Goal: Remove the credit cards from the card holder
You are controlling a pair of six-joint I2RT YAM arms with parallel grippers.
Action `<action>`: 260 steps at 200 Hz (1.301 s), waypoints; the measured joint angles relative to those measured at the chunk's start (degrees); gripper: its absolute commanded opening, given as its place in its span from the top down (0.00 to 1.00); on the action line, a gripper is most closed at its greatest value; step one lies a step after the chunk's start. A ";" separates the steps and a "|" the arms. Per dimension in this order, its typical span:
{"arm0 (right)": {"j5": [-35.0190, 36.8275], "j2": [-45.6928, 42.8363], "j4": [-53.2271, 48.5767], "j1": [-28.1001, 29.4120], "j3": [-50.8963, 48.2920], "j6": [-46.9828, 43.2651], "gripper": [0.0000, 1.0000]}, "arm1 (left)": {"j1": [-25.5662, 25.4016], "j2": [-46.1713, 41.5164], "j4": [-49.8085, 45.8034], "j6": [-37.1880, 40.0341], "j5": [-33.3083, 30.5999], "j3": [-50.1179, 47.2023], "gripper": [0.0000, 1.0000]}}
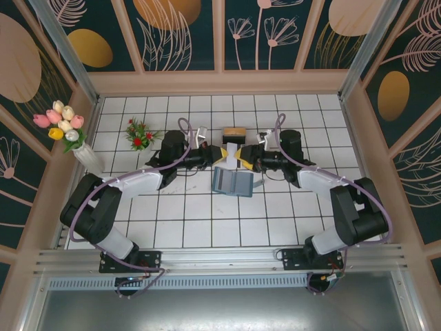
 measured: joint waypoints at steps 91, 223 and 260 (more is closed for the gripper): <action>-1.07 -0.24 3.19 -0.11 -0.39 1.99 1.00 | 0.37 -0.20 -0.13 -1.14 -0.61 -1.25 0.91; 24.94 13.11 -40.04 2.12 36.81 -37.27 1.00 | 6.51 -17.75 -34.69 16.65 -29.97 -2.29 0.01; 37.16 22.34 -53.42 8.41 50.47 -56.19 1.00 | 6.91 -19.47 -36.24 16.81 -31.85 -8.20 0.01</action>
